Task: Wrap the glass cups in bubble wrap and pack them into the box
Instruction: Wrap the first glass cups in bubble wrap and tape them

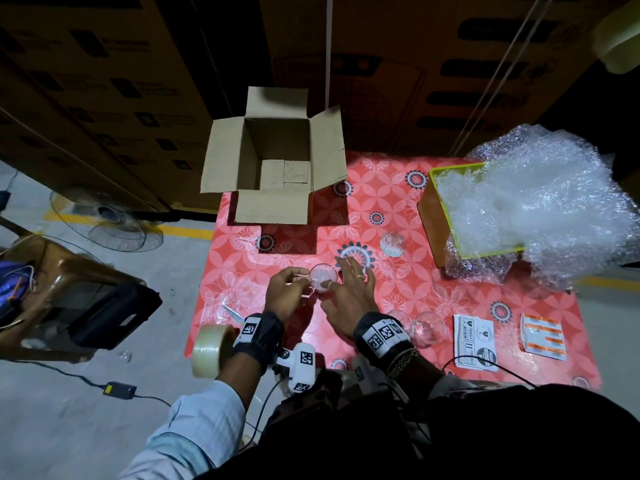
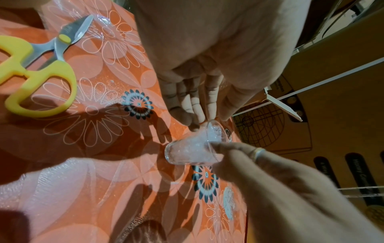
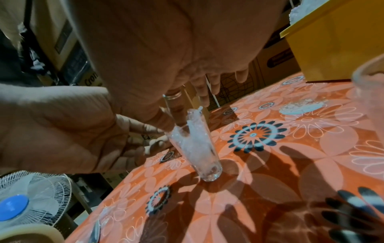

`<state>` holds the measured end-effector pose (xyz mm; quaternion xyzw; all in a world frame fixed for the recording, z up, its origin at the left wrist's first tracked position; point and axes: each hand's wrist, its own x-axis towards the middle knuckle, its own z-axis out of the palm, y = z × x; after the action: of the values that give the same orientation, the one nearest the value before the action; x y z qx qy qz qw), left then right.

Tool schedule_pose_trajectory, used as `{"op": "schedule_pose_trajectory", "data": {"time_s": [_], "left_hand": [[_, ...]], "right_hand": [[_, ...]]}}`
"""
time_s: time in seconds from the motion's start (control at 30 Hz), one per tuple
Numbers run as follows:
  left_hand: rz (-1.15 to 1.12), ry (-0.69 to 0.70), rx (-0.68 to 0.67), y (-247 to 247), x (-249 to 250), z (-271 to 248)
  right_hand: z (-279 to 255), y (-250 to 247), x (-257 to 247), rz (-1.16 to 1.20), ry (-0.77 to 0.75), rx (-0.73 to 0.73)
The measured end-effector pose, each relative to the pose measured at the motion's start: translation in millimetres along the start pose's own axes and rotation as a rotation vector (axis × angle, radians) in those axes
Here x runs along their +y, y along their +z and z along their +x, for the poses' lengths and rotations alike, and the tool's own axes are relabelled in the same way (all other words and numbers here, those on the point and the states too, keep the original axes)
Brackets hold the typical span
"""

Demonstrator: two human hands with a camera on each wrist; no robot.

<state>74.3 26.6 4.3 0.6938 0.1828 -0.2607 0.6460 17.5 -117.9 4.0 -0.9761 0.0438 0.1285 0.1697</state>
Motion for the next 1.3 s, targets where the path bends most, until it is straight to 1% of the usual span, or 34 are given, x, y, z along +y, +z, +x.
{"op": "schedule_pose_trajectory", "data": {"time_s": [0.1,0.13,0.23,0.3,0.37,0.47,0.5,0.63,0.67,0.77,0.8,0.9,0.97,1.07,1.17,1.23,1.3], "left_hand": [[0.009,0.01,-0.013,-1.0,0.5,-0.2],[0.005,0.011,-0.016,-1.8,-0.1,-0.2],[-0.002,0.015,-0.023,-1.6,-0.7,-0.6],[0.005,0.019,-0.031,-1.9,-1.3,0.2],[0.03,0.026,-0.039,-3.8,-2.6,2.6],[0.075,0.047,-0.047,-8.3,-3.7,5.2],[0.088,0.048,-0.051,-9.7,-3.4,5.9],[0.136,0.044,-0.076,-10.9,-3.2,7.9],[0.16,0.047,-0.083,-11.1,-3.0,8.5],[0.229,0.041,-0.098,-14.4,-1.2,9.4],[0.245,0.04,-0.103,-15.7,-1.7,10.6],[0.266,0.037,-0.146,-17.4,0.5,7.5],[0.286,0.039,-0.187,-19.7,-0.1,5.0],[0.357,0.055,-0.234,-24.9,-3.6,6.1],[0.426,0.033,-0.253,-29.9,-8.7,10.1],[0.432,0.012,-0.26,-34.2,-12.3,13.7],[0.424,0.017,-0.273,-37.0,-15.4,18.5]], "right_hand": [[1.1,-3.3,0.8,0.019,0.012,0.142],[2.3,-4.2,0.6,-0.003,0.021,0.154],[6.8,-2.6,-1.4,-0.057,0.046,0.04],[8.1,-0.3,-2.1,-0.065,0.042,0.003],[6.2,1.9,-1.1,-0.039,0.028,0.039],[0.2,3.9,1.0,-0.011,0.001,0.165],[-0.7,4.8,0.9,-0.02,0.001,0.176],[0.5,12.3,2.2,-0.056,0.047,0.048],[1.0,13.2,2.0,-0.055,0.053,0.049],[3.1,13.3,-1.3,-0.062,0.075,0.118],[3.3,12.8,-3.0,-0.061,0.089,0.106],[4.4,14.0,-4.7,-0.008,0.143,-0.02],[4.3,16.6,-2.4,0.02,0.156,-0.047],[0.8,17.0,-1.2,0.081,0.165,-0.027],[-5.8,11.0,-3.5,0.123,0.194,0.07],[-9.3,8.3,-6.7,0.128,0.212,0.121],[-11.2,9.5,-11.2,0.125,0.23,0.126]]}}
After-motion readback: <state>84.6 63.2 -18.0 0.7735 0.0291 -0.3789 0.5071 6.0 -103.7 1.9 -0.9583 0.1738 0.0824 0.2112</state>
